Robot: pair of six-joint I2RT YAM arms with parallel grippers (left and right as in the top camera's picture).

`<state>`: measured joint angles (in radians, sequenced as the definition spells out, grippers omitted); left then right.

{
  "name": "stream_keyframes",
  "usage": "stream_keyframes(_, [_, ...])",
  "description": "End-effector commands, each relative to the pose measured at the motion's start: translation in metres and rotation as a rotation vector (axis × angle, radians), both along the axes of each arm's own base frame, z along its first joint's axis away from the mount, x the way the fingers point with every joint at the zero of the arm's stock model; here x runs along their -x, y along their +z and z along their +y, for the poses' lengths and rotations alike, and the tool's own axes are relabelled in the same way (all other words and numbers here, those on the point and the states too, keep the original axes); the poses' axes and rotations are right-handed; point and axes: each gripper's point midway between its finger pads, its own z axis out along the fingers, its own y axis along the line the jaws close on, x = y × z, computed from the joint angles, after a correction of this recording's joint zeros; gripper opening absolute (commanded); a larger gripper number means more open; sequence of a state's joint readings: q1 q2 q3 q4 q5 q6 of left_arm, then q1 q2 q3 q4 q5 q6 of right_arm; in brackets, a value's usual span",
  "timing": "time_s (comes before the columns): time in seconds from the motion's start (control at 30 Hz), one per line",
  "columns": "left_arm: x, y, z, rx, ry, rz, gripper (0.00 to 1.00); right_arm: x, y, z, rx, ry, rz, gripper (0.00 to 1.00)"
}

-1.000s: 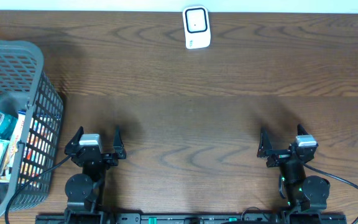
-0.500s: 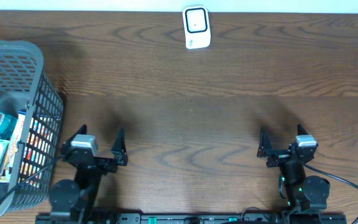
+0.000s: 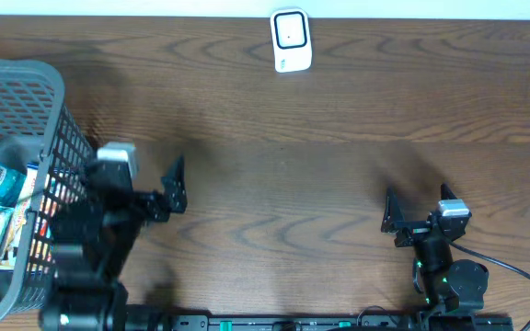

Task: Scan the item barcode
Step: 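Move the left gripper over the basket and reach down inside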

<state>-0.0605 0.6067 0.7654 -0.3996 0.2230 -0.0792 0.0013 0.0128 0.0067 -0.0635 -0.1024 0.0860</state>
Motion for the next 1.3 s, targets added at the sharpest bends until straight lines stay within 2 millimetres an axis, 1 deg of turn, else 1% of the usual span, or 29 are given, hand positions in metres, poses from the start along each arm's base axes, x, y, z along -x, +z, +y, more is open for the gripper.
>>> stream_keyframes(0.0, [-0.007,0.025,-0.009,0.026,-0.048,0.008,0.98,0.000,-0.001,0.000,0.013,-0.003,0.003,0.99])
stream_keyframes(0.13, [-0.012,0.042,-0.009,0.024,-0.047,0.036,0.98,0.000,-0.001,0.000,0.013,-0.003,0.003,0.99])
stream_keyframes(0.27, [-0.012,0.071,-0.009,0.024,-0.045,0.010,0.98,0.000,-0.001,0.000,0.013,-0.003,0.003,0.99])
stream_keyframes(0.3, [-0.011,0.081,-0.009,0.025,-0.045,-0.011,0.98,0.000,-0.001,0.000,0.013,-0.003,0.003,0.99])
stream_keyframes(0.4, [-0.007,0.100,-0.008,0.018,-0.047,-0.070,0.98,0.000,-0.001,0.000,0.013,-0.003,0.003,0.99])
stream_keyframes(0.47, [-0.003,0.102,-0.010,0.027,-0.054,-0.075,0.98,0.000,-0.001,0.000,0.013,-0.003,0.003,0.99])
stream_keyframes(0.6, [0.003,0.088,-0.017,0.038,-0.095,-0.013,0.98,0.000,-0.001,0.000,0.013,-0.003,0.003,0.99])
stream_keyframes(0.67, [0.003,0.087,-0.017,0.038,-0.097,-0.008,0.98,0.000,-0.001,0.000,0.013,-0.003,0.003,0.99])
stream_keyframes(0.8, [-0.001,0.100,-0.016,0.019,-0.097,-0.069,0.98,0.000,-0.001,0.000,0.013,-0.003,0.003,0.99])
stream_keyframes(0.9, [-0.006,0.116,-0.015,0.018,-0.088,-0.139,0.98,0.000,-0.001,0.000,0.013,-0.003,0.003,0.99])
stream_keyframes(0.97, [-0.010,0.128,-0.008,0.010,-0.049,-0.185,0.98,0.000,-0.001,0.000,0.013,-0.003,0.003,0.99])
stream_keyframes(1.03, [-0.015,0.139,0.006,-0.006,0.032,-0.218,0.98,0.000,-0.001,0.000,0.013,-0.003,0.003,0.99])
stream_keyframes(1.1, [-0.020,0.150,0.025,-0.010,0.145,-0.230,0.98,0.000,-0.001,0.000,0.013,-0.003,0.003,0.99])
stream_keyframes(1.13, [-0.022,0.160,0.039,-0.023,0.232,-0.247,0.98,0.000,-0.001,0.000,0.013,-0.003,0.003,0.99])
stream_keyframes(1.2, [-0.022,0.173,0.055,-0.037,0.319,-0.267,0.98,0.000,-0.001,0.000,0.013,-0.003,0.003,0.99])
stream_keyframes(1.27, [-0.022,0.192,0.073,-0.051,0.425,-0.293,0.98,0.000,-0.001,0.000,0.013,-0.003,0.003,0.99])
